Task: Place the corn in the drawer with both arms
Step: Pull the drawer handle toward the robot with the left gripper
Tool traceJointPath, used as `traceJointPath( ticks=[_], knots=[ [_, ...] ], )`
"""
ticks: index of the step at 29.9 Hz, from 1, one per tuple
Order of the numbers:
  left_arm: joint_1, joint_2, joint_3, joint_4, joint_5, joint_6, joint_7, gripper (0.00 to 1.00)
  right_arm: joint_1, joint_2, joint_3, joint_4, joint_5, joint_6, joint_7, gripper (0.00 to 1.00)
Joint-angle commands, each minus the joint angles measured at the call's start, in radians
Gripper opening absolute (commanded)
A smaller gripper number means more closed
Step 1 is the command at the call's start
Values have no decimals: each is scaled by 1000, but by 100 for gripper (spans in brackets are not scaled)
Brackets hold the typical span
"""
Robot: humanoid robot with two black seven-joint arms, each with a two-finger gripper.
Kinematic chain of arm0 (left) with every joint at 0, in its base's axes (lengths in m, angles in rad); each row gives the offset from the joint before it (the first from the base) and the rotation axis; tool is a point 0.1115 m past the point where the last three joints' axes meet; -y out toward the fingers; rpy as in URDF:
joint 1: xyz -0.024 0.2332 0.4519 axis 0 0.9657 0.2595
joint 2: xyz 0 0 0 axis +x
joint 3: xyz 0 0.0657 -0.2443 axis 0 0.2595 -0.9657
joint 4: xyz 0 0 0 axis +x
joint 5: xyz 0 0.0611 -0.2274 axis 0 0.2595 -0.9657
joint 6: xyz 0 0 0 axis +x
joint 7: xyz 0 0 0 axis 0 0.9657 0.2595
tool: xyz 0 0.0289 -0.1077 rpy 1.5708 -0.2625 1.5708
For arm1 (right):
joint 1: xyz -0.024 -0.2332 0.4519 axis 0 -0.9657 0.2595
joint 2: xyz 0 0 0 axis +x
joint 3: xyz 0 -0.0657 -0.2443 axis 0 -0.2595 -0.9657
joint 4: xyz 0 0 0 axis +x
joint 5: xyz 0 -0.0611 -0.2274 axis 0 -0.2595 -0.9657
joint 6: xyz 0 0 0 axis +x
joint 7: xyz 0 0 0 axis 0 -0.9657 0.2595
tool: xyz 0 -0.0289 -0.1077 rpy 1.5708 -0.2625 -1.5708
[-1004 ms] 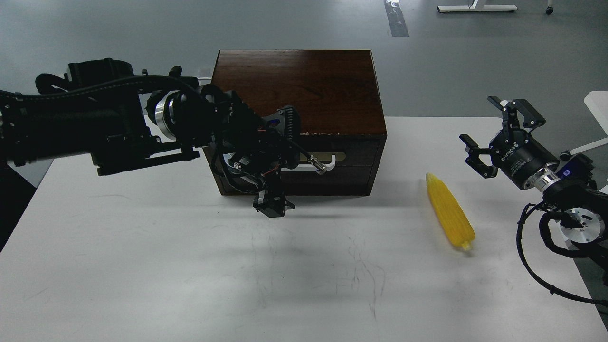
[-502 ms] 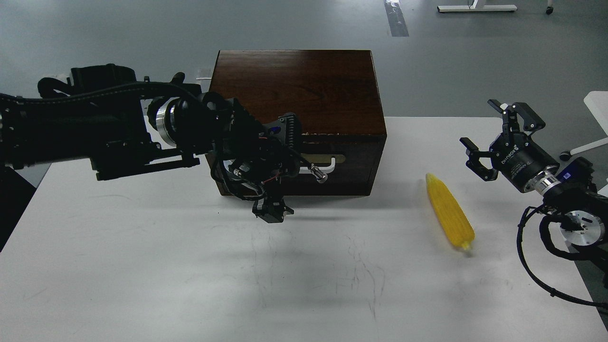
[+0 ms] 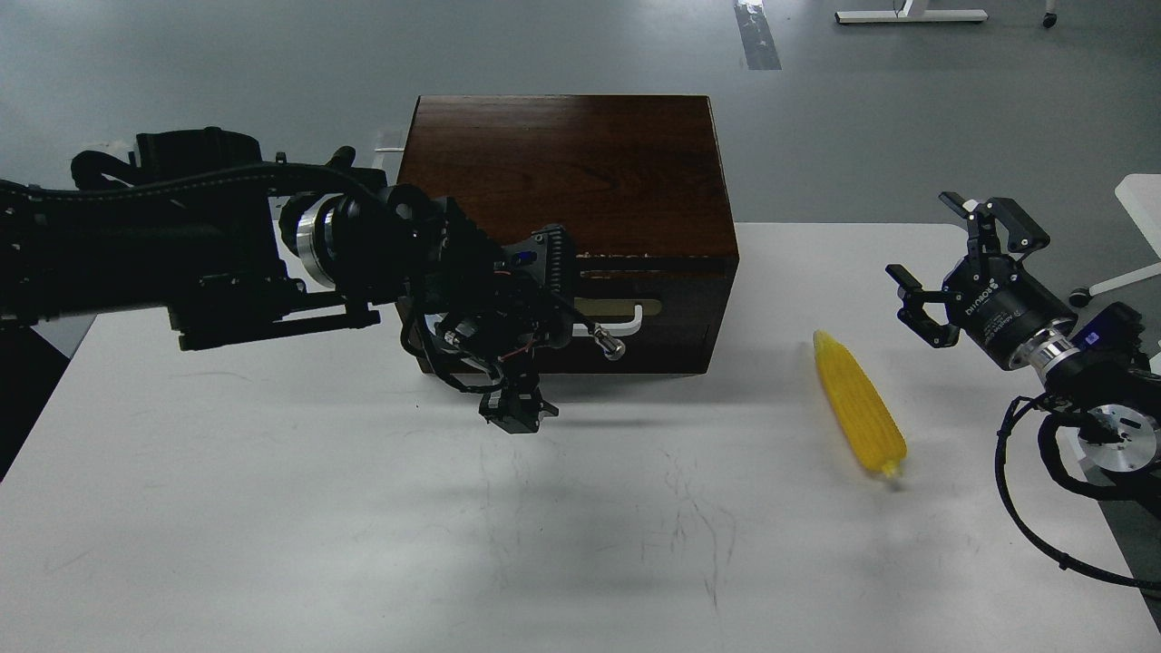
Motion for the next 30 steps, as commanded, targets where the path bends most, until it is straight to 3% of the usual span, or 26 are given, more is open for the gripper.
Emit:
traceJointPath(
  ticks=[1, 30],
  knots=[
    [-9, 2, -1, -46, -51, 0, 0, 98, 0, 0, -2, 0, 0, 0, 0, 100],
    [-18, 70, -14, -217, -63, 0, 0, 98, -1, 1, -2, -1, 0, 0, 0, 100]
  ],
)
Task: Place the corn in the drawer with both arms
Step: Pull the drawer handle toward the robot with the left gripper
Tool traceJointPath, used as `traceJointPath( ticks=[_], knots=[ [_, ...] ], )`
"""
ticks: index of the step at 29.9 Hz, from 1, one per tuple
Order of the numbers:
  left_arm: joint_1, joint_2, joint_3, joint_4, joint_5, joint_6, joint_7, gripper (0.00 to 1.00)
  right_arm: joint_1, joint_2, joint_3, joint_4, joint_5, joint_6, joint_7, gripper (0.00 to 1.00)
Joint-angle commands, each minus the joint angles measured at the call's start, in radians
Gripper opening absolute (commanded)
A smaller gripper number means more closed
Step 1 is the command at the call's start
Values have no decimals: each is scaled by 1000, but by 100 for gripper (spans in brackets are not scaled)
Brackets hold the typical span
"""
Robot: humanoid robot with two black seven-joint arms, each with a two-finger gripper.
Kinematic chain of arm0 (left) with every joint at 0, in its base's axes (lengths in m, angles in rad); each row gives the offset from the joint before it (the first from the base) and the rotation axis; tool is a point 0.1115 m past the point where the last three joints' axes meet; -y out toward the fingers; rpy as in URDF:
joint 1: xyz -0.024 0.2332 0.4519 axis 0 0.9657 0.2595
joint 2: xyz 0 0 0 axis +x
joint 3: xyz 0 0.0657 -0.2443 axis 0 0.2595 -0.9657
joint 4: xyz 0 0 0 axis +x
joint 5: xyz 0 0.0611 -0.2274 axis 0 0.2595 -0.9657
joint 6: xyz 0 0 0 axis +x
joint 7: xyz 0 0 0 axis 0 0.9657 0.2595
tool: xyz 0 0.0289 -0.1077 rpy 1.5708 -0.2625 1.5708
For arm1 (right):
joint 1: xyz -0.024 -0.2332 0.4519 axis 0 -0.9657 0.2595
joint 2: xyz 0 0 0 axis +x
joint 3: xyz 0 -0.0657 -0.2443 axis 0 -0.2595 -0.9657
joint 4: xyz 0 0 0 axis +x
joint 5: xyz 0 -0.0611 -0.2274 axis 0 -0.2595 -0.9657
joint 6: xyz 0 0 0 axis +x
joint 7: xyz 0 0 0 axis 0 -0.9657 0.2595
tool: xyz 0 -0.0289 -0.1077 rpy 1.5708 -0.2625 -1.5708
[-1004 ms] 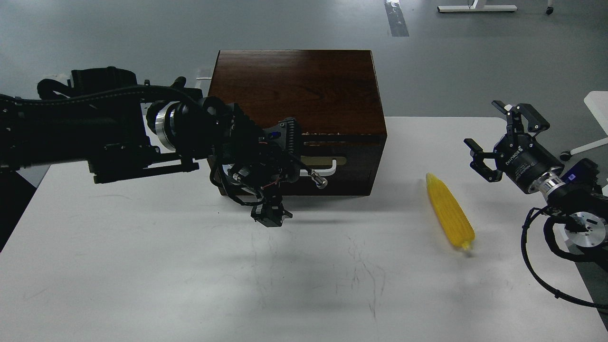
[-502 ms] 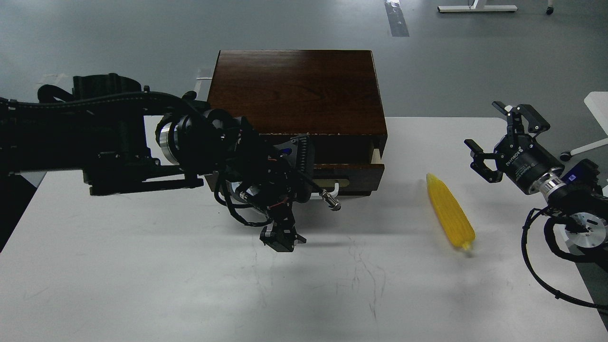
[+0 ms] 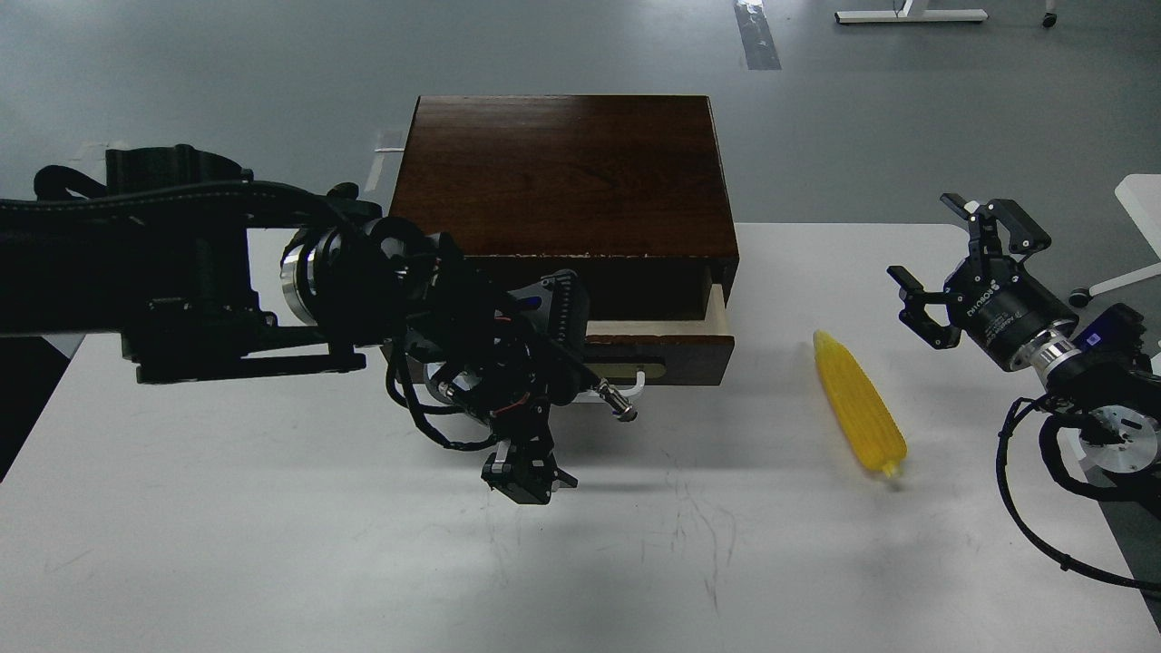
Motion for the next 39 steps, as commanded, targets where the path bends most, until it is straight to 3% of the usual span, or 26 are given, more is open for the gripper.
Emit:
traceJointPath(
  ticks=[1, 31, 39],
  knots=[
    [-1, 1, 0, -16, 2, 0, 0, 98, 0, 0, 0, 0, 0, 0, 0, 100],
    [-68, -14, -2, -35, 26, 0, 0, 98, 0, -1, -3, 0, 0, 0, 0, 100],
    [-110, 92, -83, -139, 3, 0, 0, 98, -6, -1, -1, 2, 0, 0, 0, 100]
  ],
)
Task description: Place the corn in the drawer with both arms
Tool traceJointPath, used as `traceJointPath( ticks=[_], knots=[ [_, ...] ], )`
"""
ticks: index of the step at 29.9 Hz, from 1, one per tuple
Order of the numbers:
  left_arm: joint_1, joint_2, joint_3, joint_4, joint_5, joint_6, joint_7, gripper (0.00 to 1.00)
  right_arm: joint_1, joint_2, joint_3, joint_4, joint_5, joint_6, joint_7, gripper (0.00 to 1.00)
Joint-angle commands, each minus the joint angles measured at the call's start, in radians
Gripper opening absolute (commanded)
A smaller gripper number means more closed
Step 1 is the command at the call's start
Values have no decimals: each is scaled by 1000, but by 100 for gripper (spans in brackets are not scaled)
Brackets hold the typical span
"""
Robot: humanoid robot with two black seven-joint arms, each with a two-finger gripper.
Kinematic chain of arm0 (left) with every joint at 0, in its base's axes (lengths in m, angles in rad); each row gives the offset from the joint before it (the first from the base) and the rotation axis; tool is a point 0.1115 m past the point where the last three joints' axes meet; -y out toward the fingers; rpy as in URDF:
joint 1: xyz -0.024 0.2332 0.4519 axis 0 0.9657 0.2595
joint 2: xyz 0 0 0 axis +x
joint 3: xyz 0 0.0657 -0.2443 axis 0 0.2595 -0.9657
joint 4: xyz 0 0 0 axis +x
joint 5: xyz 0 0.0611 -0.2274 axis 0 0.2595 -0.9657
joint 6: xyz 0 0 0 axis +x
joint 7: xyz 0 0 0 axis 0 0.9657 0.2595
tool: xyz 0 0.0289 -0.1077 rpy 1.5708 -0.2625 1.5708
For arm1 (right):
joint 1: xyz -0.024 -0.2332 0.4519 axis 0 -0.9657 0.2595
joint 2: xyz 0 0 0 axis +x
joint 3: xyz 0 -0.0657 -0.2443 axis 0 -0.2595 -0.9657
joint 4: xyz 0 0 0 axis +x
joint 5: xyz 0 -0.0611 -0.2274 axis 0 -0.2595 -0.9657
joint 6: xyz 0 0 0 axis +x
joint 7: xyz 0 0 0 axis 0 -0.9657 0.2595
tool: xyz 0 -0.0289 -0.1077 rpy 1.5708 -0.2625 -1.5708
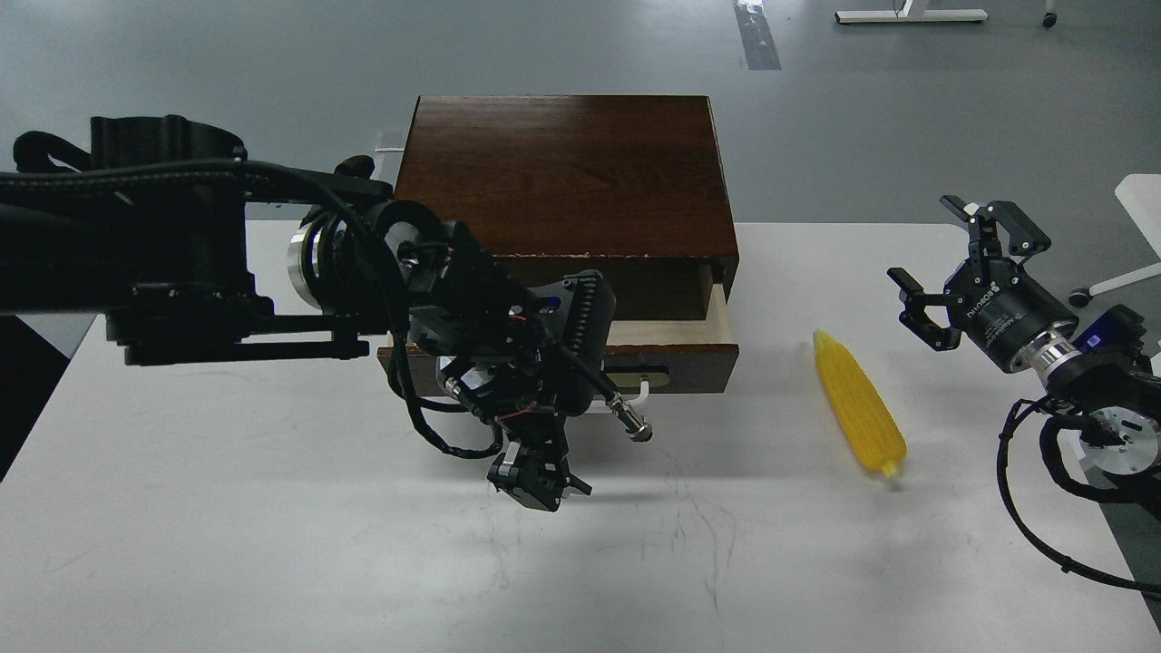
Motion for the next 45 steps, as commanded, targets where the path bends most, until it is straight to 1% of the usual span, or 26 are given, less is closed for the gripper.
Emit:
traceJointPath(
  ticks=[1, 2, 3, 6, 7, 12, 14, 16, 17, 19, 22, 23, 26, 28, 30, 31, 32, 34, 36, 37, 40, 41, 45],
  knots=[
    [-8, 70, -68, -64, -33, 0, 0, 98, -2, -1, 1, 0, 0, 0, 0, 100],
    [-8, 86, -101, -70, -74, 0, 0, 98, -3, -3, 1, 0, 0, 0, 0, 100],
    [-8, 86, -102, -70, -74, 0, 0, 98, -3, -3, 1, 0, 0, 0, 0, 100],
    [-2, 124, -210, -59, -282, 0, 0, 98, -2, -7, 0, 0, 0, 0, 0, 100],
    [3, 138, -252, -52, -394, 0, 0, 98, -3, -9, 0, 0, 0, 0, 0, 100],
    [38, 205, -292, 76, -779, 0, 0, 98, -8, -10, 0, 0, 0, 0, 0, 100],
    [93, 254, -326, 163, -1090, 0, 0, 98, -20, -12, 1, 0, 0, 0, 0, 100],
    [121, 283, -333, 194, -1230, 0, 0, 98, -29, -24, 3, 0, 0, 0, 0, 100],
    [148, 319, -336, 224, -1365, 0, 0, 98, -32, -38, 3, 0, 0, 0, 0, 100],
    [179, 371, -338, 267, -1534, 0, 0, 98, -34, -41, 1, -1, 0, 0, 0, 100],
    [262, 434, -338, 336, -1758, 0, 0, 98, -37, -43, 0, -1, 0, 0, 0, 100],
    [262, 434, -338, 337, -1759, 0, 0, 98, -37, -43, 0, -1, 0, 0, 0, 100],
    [351, 471, -338, 428, -1906, 0, 0, 98, -37, -43, 0, -1, -3, 0, 0, 100],
    [459, 475, -340, 516, -1975, 0, 0, 98, -37, -43, 0, 0, -3, 0, 0, 100],
    [518, 475, -347, 559, -2004, 0, 0, 98, -37, -44, 0, 2, -3, 0, 0, 100],
    [570, 477, -364, 588, -2033, 0, 0, 98, -37, -49, -2, 0, -3, 0, 0, 100],
    [595, 475, -376, 600, -2045, 0, 0, 98, -39, -53, -2, 0, -3, 0, 0, 100],
    [692, 471, -440, 616, -2067, 0, 0, 98, -37, -69, -5, 0, -6, 0, 0, 100],
    [733, 466, -479, 616, -2067, 0, 0, 98, -37, -69, -7, 2, -11, 0, 0, 100],
    [774, 462, -517, 617, -2067, 0, 0, 98, -36, -69, -7, 2, -35, 0, 0, 100],
    [848, 436, -577, 633, -2067, 0, 0, 98, -31, -75, -13, 9, -138, 0, 0, 100],
    [884, 423, -597, 657, -2067, 0, 0, 98, -25, -89, -14, 11, -181, 0, 0, 100],
    [950, 376, -668, 714, -2067, 0, 0, 98, -11, -127, -16, 17, -256, 0, 0, 100]
  ],
)
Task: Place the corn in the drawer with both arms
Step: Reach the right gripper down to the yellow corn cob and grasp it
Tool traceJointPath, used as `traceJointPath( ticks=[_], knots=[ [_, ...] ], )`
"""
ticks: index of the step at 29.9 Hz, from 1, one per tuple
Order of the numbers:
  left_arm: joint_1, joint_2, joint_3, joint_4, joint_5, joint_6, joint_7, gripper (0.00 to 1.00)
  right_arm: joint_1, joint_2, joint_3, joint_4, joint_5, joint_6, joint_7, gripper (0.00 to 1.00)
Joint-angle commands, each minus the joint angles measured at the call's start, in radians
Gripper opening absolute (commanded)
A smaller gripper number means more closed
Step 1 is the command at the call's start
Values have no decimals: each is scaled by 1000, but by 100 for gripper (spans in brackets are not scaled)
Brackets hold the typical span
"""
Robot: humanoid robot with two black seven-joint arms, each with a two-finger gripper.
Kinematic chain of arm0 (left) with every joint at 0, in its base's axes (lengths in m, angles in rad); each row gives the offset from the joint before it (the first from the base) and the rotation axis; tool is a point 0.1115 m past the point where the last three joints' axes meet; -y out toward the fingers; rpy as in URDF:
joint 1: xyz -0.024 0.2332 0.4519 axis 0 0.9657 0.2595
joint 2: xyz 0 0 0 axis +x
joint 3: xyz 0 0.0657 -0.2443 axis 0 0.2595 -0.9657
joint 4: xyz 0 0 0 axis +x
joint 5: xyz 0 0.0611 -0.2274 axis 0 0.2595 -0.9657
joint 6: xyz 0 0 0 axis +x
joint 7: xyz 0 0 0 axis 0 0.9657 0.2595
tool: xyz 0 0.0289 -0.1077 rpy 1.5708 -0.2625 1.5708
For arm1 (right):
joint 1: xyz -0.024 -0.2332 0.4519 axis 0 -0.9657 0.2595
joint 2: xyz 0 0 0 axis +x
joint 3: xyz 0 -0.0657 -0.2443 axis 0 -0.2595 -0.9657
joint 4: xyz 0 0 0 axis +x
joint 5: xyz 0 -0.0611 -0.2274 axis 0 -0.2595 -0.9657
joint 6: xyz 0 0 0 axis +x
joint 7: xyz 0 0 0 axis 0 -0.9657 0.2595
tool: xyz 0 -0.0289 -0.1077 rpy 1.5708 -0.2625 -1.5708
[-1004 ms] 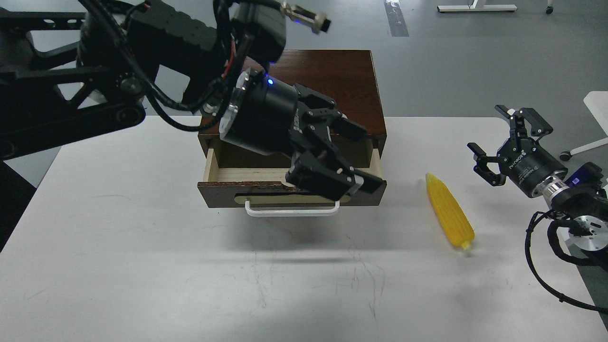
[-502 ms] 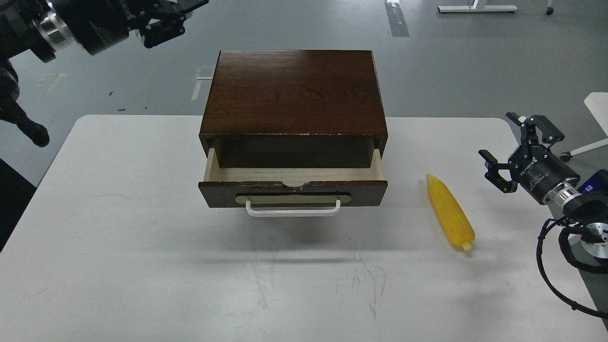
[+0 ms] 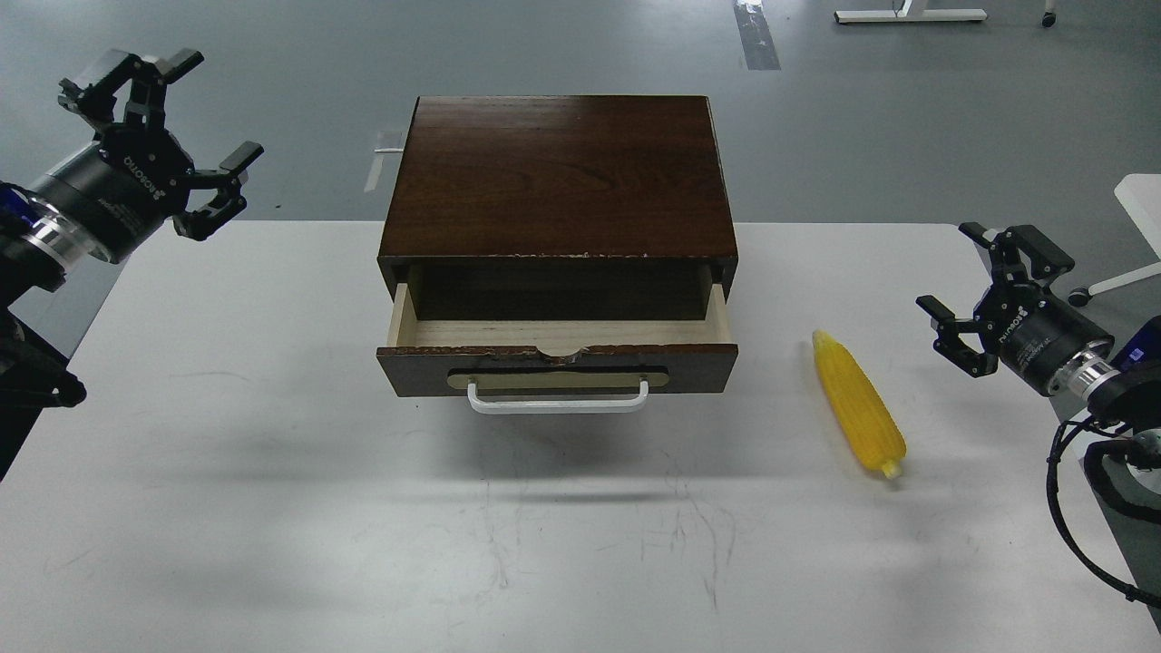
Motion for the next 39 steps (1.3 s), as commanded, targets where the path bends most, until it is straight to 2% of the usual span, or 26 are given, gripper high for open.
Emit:
traceJointPath(
  ticks=[1, 4, 8, 12, 15, 27, 31, 39],
  knots=[
    [57, -39, -63, 36, 2, 0, 0, 98, 15, -32, -3, 7, -69, 0, 0, 100],
    [78, -53, -81, 35, 13, 0, 0, 98, 66, -61, -20, 7, -199, 0, 0, 100],
    [81, -90, -98, 35, 16, 0, 0, 98, 208, -88, -88, 39, -615, 0, 0, 100],
    [80, -91, -113, 35, 17, 0, 0, 98, 294, -150, -153, 107, -841, 0, 0, 100],
    [81, -91, -112, 29, 19, 0, 0, 98, 373, -150, -263, 139, -995, 0, 0, 100],
    [80, -93, -147, 24, 20, 0, 0, 98, 402, -20, -397, 132, -1106, 0, 0, 100],
    [80, -94, -150, 24, 19, 0, 0, 98, 404, 17, -452, 86, -1109, 0, 0, 99],
    [81, -110, -158, 23, 19, 0, 0, 98, 404, 30, -500, 61, -1110, 0, 0, 99]
  ],
)
